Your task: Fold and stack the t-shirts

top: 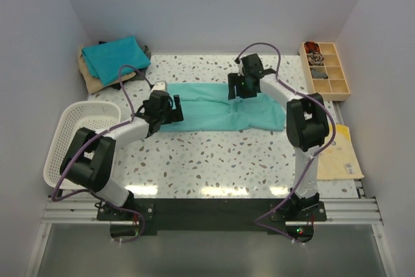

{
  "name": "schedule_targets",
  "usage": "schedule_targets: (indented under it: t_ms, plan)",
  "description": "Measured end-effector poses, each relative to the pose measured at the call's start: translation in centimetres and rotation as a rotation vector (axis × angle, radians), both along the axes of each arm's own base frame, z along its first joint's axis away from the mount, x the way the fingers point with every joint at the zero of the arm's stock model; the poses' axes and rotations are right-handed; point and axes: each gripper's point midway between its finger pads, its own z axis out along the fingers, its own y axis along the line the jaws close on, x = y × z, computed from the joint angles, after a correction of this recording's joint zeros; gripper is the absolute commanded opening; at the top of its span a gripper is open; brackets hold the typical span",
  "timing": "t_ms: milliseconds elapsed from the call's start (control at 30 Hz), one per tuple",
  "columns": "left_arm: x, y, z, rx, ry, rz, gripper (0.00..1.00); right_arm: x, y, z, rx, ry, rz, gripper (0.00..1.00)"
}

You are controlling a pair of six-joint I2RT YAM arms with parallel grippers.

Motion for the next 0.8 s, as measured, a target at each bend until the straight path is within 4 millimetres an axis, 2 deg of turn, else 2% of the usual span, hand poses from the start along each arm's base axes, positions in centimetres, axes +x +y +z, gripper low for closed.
schedule_targets:
  t_ms: [100,233,300,400,467,567,700,800]
  plan:
    - [0.0,0.0,0.0,0.000,0.002,-0.001,1.00,-0.4,-0.5,-0.3,-0.019,-0.011,-0.011,0.72]
    - [0.5,-0.3,0.3,-0.006,-0.006,-0.006,1.00,-3.6,-3.6,-0.2,-0.097,-0.006,-0.066,0.73]
    - [1.2,-0.7,0.7,-0.009,-0.018,-0.012,1.00,-4.5,-5.5,1.3,-0.137,-0.030,-0.109,0.73]
    - [2.4,-1.3,1.1,-0.014,-0.033,-0.025,1.00,-4.4,-7.3,4.0,-0.165,-0.095,-0.164,0.73]
    - [3.0,-1.6,1.2,-0.017,-0.037,-0.030,1.00,-5.0,-8.3,4.7,-0.180,-0.118,-0.190,0.73]
    - [3.3,-1.8,0.7,-0.014,-0.028,-0.036,1.00,-6.9,-9.2,3.7,-0.201,-0.090,-0.208,0.72]
    - [3.0,-1.7,0.0,-0.004,-0.014,-0.042,1.00,-10.0,-10.5,0.6,-0.241,-0.006,-0.227,0.72]
    - [2.0,-1.3,-1.4,0.002,0.005,-0.047,1.00,-12.0,-11.5,-1.5,-0.263,0.056,-0.241,0.72]
